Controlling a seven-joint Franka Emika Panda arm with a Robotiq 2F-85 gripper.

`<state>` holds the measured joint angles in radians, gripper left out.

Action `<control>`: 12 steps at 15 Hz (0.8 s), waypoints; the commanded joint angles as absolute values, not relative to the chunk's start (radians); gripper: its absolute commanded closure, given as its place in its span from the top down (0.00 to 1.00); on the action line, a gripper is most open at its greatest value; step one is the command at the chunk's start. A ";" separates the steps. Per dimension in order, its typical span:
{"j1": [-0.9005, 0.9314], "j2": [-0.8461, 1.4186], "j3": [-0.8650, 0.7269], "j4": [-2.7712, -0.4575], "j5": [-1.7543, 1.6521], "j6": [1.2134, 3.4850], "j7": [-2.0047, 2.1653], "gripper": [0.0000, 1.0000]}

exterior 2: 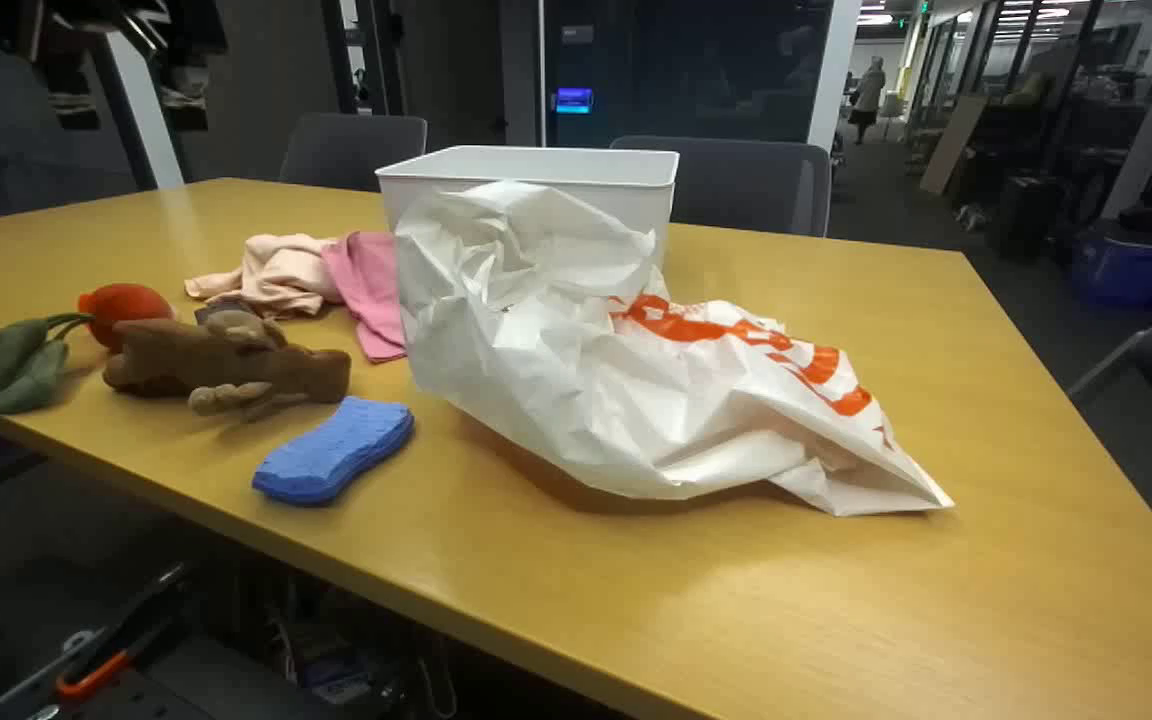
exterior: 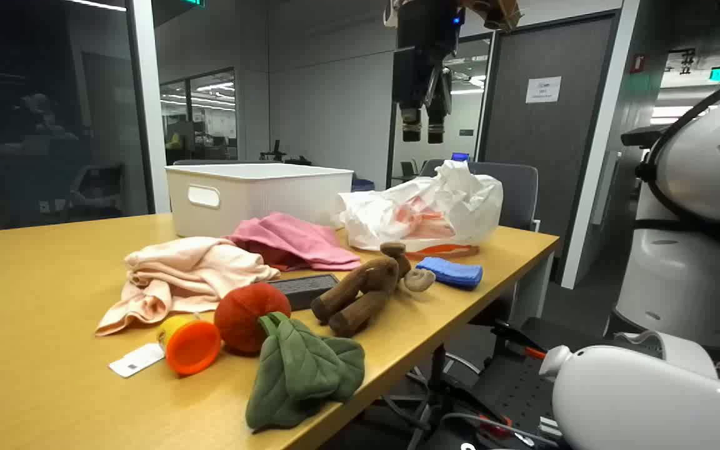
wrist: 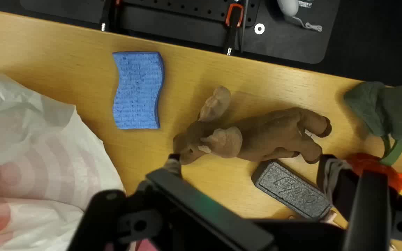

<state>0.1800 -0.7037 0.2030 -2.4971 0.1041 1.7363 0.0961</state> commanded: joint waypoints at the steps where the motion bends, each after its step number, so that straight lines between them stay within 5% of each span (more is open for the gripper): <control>1: 0.181 -0.704 0.202 -2.491 0.103 1.734 0.097 1.00; 6: 0.183 -0.706 0.201 -2.491 0.116 1.751 0.101 1.00; 12: 0.229 -0.578 0.226 -2.515 0.130 2.080 0.041 1.00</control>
<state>0.2087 -0.6607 0.2114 -2.5230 0.1179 1.9292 0.0731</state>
